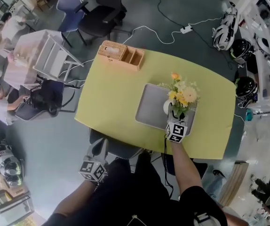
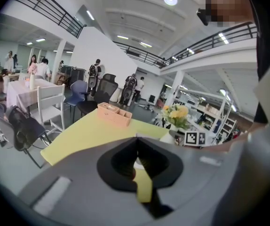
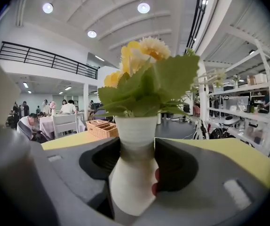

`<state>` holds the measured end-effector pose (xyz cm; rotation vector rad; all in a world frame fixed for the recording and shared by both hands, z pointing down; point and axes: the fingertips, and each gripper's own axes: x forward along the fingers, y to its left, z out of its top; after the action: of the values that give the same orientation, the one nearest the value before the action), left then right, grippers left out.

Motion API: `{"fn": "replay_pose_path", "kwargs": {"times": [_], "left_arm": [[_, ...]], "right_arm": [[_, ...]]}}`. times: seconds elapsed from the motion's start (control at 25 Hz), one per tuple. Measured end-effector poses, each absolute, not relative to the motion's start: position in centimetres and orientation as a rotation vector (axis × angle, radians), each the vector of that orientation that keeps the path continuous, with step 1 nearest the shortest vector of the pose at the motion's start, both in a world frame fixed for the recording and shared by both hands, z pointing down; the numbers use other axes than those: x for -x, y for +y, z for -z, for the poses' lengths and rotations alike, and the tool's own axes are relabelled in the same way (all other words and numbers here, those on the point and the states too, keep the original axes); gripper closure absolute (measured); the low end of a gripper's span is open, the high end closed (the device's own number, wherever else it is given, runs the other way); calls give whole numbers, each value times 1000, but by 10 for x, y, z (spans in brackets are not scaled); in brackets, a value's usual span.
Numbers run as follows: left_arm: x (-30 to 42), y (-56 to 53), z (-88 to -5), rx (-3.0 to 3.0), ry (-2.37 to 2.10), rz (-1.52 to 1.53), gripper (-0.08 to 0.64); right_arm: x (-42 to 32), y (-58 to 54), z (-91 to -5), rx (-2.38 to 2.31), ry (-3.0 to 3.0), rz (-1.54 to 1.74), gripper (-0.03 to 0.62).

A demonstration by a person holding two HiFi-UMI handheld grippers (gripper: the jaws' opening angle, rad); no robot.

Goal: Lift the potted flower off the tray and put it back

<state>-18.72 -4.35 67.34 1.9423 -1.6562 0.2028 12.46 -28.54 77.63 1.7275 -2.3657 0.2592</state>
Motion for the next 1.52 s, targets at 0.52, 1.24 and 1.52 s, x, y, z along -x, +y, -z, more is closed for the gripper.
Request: {"fn": "replay_pose_path", "kwargs": {"times": [0.52, 1.24, 1.52], "left_arm": [[195, -50, -670, -1977, -1634, -185, 552], [201, -48, -632, -2148, -1551, -106, 552], [173, -54, -612, -2274, -1430, -93, 552]], "right_arm": [[-124, -274, -789, -1697, -2323, -315, 337], [-129, -161, -730, -1772, -2333, -477, 330], [-130, -112, -659, -1818, -2400, -444, 378]]}}
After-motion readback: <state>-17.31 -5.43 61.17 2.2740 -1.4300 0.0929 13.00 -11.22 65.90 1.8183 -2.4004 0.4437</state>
